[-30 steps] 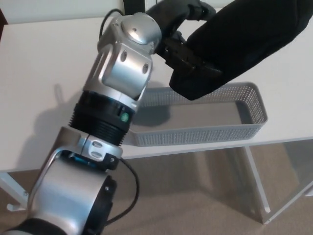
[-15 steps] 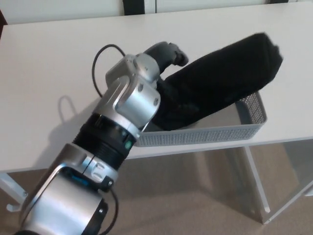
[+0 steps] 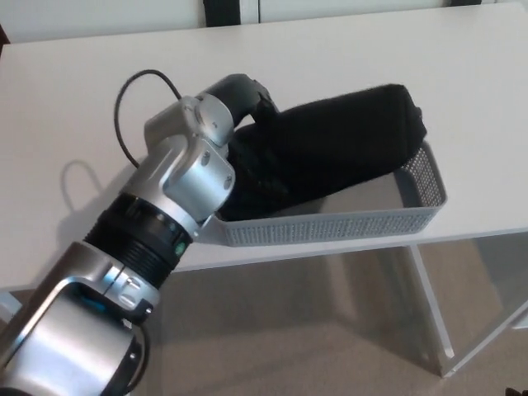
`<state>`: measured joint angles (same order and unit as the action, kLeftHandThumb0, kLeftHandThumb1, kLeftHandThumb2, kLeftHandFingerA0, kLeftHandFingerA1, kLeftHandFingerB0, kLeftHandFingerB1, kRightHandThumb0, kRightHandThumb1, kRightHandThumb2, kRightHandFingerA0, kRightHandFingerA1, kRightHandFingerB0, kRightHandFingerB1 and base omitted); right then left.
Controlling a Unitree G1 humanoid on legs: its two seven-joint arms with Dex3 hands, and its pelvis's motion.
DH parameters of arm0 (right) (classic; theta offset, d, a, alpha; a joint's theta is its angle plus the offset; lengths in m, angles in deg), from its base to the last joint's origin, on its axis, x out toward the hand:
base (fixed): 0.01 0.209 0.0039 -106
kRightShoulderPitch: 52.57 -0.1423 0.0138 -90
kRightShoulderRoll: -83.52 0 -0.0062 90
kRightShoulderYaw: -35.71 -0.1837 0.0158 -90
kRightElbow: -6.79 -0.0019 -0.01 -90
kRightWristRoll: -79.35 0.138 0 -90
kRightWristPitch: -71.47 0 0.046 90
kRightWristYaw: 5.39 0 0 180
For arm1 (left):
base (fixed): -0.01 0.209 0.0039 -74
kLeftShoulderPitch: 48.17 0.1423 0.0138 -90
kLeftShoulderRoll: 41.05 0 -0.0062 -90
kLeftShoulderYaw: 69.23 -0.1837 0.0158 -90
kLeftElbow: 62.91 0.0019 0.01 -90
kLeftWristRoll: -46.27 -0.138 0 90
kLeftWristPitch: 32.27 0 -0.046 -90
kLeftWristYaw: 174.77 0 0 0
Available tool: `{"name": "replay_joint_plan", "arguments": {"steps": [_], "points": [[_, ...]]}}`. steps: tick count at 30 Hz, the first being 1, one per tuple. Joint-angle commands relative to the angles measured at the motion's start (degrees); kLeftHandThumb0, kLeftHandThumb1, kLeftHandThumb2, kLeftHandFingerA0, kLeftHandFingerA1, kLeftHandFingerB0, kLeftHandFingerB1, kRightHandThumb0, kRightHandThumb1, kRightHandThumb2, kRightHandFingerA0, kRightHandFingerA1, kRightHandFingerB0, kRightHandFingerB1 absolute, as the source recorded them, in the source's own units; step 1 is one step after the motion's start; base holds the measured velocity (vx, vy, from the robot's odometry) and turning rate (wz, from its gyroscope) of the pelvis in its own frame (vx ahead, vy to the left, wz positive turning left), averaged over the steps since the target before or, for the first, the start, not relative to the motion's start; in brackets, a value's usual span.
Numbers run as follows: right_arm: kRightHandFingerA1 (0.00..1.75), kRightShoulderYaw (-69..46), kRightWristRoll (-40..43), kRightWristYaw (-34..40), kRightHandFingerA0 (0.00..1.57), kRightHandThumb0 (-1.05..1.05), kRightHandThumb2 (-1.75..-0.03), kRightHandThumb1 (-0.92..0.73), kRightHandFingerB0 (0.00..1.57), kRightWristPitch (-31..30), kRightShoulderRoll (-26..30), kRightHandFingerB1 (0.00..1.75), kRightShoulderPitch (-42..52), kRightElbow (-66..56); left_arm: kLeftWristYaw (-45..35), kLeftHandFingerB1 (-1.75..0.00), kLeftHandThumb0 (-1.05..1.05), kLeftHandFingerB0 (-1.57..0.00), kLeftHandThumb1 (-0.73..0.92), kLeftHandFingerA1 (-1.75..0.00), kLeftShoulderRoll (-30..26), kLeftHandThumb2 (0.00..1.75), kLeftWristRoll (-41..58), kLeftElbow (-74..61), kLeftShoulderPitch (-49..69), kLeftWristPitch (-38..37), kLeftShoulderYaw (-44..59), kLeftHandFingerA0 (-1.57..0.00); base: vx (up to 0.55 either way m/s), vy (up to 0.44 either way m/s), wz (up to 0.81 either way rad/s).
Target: The robot walk towards a table in front and pick up a black pencil case on the left hand side and put the pencil case into a small container on the right hand side
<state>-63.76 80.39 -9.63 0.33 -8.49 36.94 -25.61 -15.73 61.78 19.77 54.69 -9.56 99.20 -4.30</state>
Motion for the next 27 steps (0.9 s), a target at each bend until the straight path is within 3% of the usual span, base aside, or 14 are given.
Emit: {"name": "replay_joint_plan", "arguments": {"steps": [1, 12, 24, 27], "points": [[0.43, -0.4, 0.0, 0.6, 0.49, -0.36, -0.55, -0.51, 0.31, -0.9, 1.0, 0.34, -0.5, -0.1, -1.8, 0.00, -0.93, 0.00, 0.52, 0.00, -3.9, 0.95, 0.2, -3.9, -0.3, -3.8, 0.2, 0.00, 0.00, 0.000, 0.00], [0.43, 0.0, -0.8, 0.7, 0.49, -0.37, -0.56, -0.52, 0.31, -1.3, 1.7, 0.34, -0.6, -0.6, -9.9, 0.00, -0.92, 0.00, 0.54, -0.01, -5.9, 0.90, 3.3, -7.8, -5.3, -1.4, 0.5, 0.00, 0.00, 0.000, 0.00], [0.41, -0.3, -0.4, 0.4, 0.48, -0.35, -0.55, -0.51, 0.30, -1.8, 1.9, 0.34, -1.6, 0.1, -11.7, 0.00, -0.93, 0.00, 0.55, 0.00, -5.8, 0.91, 4.4, -6.0, -8.2, -1.6, 1.2, 0.00, 0.00, 0.000, 0.00], [0.42, -0.4, -0.2, 0.7, 0.49, -0.35, -0.55, -0.51, 0.30, -1.6, 1.2, 0.34, -1.6, -0.4, -13.1, 0.00, -0.95, 0.00, 0.56, -0.01, -8.3, 0.93, 5.1, -9.0, -8.5, -2.6, 2.9, 0.00, 0.00, 0.000, 0.00]]}}
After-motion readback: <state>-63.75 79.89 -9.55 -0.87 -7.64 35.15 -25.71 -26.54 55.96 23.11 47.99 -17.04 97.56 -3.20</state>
